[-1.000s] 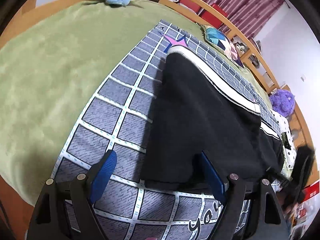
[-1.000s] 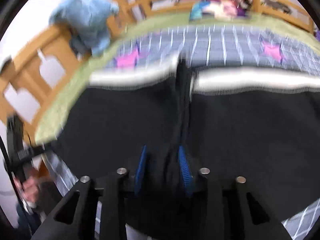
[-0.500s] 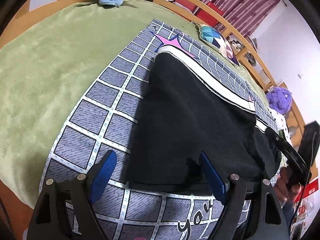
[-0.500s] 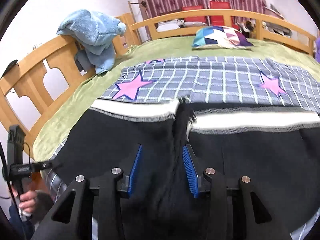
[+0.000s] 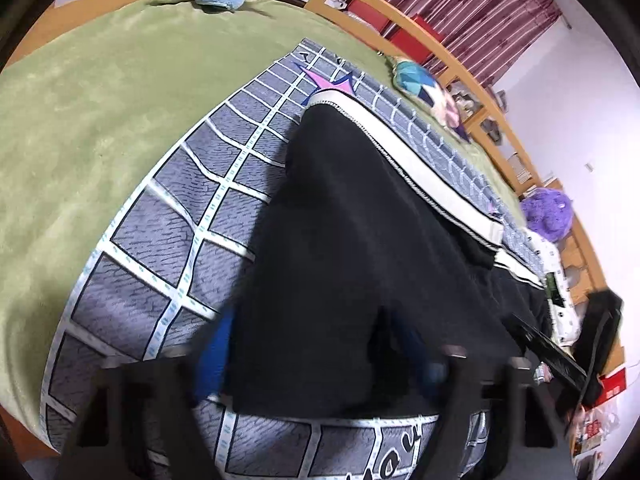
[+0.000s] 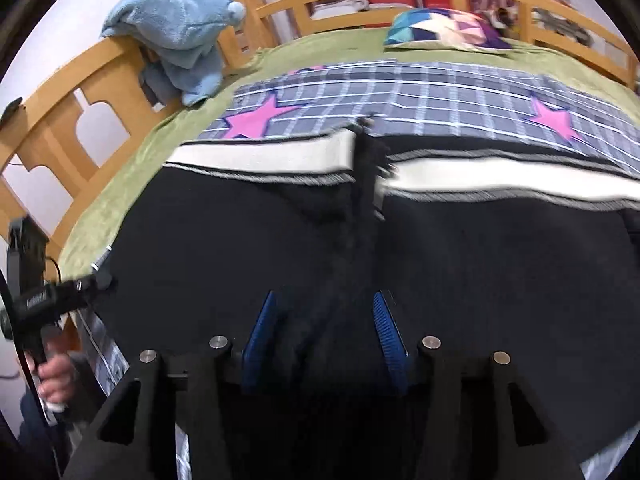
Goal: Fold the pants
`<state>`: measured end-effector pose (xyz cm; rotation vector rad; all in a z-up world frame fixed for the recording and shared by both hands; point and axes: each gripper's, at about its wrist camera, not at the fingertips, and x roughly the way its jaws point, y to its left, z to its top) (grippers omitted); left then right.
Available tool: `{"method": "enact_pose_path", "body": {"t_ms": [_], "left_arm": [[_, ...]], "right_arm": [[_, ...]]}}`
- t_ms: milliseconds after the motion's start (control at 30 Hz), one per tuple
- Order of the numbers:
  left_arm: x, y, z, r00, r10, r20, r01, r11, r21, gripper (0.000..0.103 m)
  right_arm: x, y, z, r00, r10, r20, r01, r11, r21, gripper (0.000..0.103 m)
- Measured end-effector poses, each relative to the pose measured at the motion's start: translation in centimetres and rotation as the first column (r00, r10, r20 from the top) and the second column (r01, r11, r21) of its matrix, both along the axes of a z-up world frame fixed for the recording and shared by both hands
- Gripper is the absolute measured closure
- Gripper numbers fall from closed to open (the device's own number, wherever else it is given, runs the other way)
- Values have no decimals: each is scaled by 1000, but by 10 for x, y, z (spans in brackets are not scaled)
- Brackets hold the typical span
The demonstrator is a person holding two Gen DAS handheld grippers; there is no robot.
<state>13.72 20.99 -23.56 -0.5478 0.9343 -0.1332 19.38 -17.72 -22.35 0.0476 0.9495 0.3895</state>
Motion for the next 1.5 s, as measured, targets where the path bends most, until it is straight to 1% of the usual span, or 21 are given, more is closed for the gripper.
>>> {"method": "enact_pose_path", "body": {"t_ms": [67,133,200,300,400,467,533,633,700,767,833,933,1033,1167,1200,1267,1300,1333,1400,1467,1500], "left_arm": [[-1,-1,7,1000,20,0,-20,1000,18,77],[-2,-3,24,1000,12,27,-12,1000,22,84],[-7,-21,53,996,-1,86,-9,993,119,85],[-14,-62,96,983,-63,174,12,960,279,85],[-16,-100,132,964,-140,226,62,945,322,85],[-19,-135,153,943,-217,252,123,932,342,86],[-23,-171,164,920,-290,262,187,916,355,86],[-26,-231,164,883,-398,248,295,883,366,86],[-24,-273,151,868,-443,224,332,854,400,86],[-18,-303,134,867,-466,179,368,839,401,86],[-14,-322,116,868,-477,141,399,836,377,86],[-11,-341,94,865,-492,95,428,824,372,86],[-14,-348,78,863,-501,60,452,822,347,86],[-17,-350,75,857,-513,55,462,810,361,85],[-18,-347,77,855,-516,55,468,812,350,84],[-15,-342,80,846,-531,49,498,819,286,74],[-15,-339,81,833,-551,45,527,816,238,72],[-15,-337,83,826,-562,43,541,813,215,68],[-22,-330,90,824,-564,53,542,812,216,68],[-28,-317,98,829,-553,80,524,820,229,63],[-32,-307,102,828,-551,100,524,825,212,63]], "right_arm": [[-13,-11,-1,999,-41,16,42,999,-15,49],[-26,-25,3,996,-85,40,85,996,8,47],[-35,-38,9,987,-143,68,145,989,-15,47],[-44,-52,15,973,-205,104,215,971,-103,47],[-51,-73,21,968,-233,91,241,966,-96,48],[-55,-88,26,964,-250,87,257,963,-82,48],[-63,-107,31,958,-269,94,276,959,-65,48],[-76,-134,37,946,-311,92,317,947,-52,48],[-83,-155,38,939,-334,84,339,940,-46,48],[-91,-169,38,934,-347,83,351,935,-48,48],[-100,-183,34,929,-360,84,366,929,-59,48],[-112,-199,26,925,-372,71,377,924,-65,48],[-117,-210,19,919,-390,55,393,918,-59,48],[-110,-215,8,917,-399,16,399,916,-37,48],[-105,-213,7,919,-395,10,395,918,-30,48],[-99,-205,6,926,-377,6,377,926,-17,48],[-96,-201,7,931,-366,7,366,930,-13,48],[-91,-195,8,936,-351,10,351,936,-6,48],[-83,-183,11,946,-325,9,325,946,13,48],[-73,-172,15,955,-297,8,296,954,41,48],[-69,-167,18,959,-283,10,282,958,58,47]]}}
